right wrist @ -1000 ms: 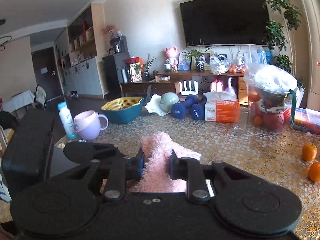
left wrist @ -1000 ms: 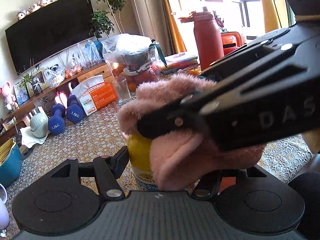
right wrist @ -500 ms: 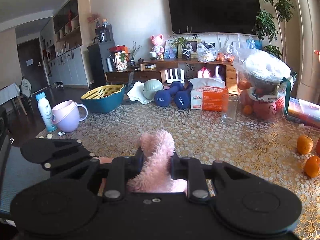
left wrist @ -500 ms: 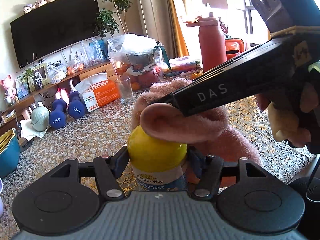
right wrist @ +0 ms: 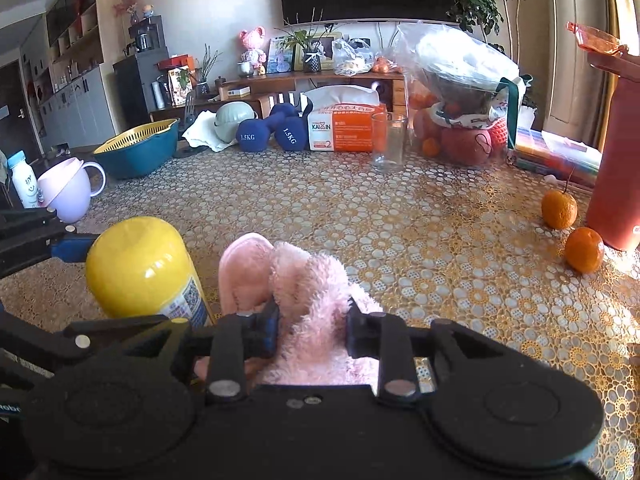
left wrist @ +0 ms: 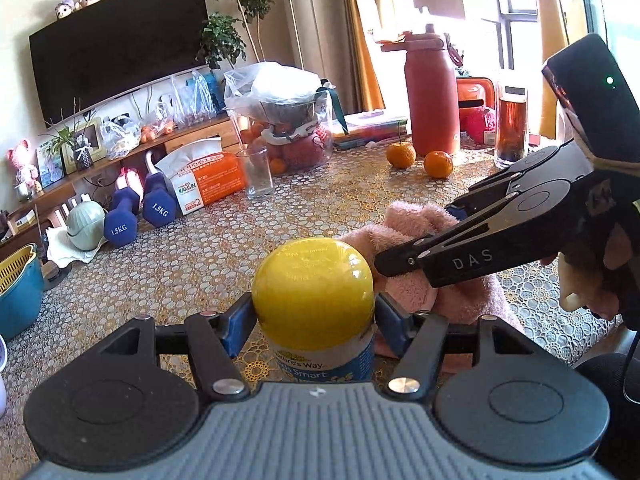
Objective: Clean container
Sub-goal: 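Set the bottle upright on the table with the left gripper while the right releases the towel beside it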
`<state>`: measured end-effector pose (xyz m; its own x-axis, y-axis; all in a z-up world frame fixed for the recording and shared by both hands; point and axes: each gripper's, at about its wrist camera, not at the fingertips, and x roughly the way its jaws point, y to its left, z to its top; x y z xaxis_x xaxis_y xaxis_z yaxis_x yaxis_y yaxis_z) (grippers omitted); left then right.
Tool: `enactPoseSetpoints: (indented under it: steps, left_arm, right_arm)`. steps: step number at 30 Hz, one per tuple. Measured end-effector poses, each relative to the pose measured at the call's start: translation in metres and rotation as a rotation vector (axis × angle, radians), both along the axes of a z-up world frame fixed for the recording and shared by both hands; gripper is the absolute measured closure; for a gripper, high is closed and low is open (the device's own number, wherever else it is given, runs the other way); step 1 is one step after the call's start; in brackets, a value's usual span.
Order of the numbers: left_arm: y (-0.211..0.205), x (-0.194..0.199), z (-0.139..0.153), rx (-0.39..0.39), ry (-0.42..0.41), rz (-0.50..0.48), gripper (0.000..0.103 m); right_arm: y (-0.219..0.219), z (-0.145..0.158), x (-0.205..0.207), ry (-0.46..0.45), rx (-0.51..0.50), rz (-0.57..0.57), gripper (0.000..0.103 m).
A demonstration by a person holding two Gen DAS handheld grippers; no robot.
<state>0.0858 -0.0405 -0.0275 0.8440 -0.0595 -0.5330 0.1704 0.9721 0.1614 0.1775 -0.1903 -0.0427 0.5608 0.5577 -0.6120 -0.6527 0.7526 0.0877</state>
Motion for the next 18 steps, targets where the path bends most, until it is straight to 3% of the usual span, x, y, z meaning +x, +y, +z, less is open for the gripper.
enactPoseSetpoints:
  steps: [4, 16, 18]
  left_arm:
    - [0.001, -0.002, -0.001, -0.012, 0.012, 0.009, 0.03]
    - [0.004, -0.017, 0.014, -0.076, -0.005, 0.048, 0.025]
    - [0.006, -0.022, 0.017, -0.103, -0.005, 0.059, 0.02]
  right_arm:
    - [0.002, 0.007, -0.009, -0.029, -0.014, 0.002, 0.043]
    - [-0.025, 0.029, -0.038, -0.049, 0.069, -0.031, 0.023]
    - [-0.03, 0.033, -0.045, -0.049, 0.087, -0.034, 0.021]
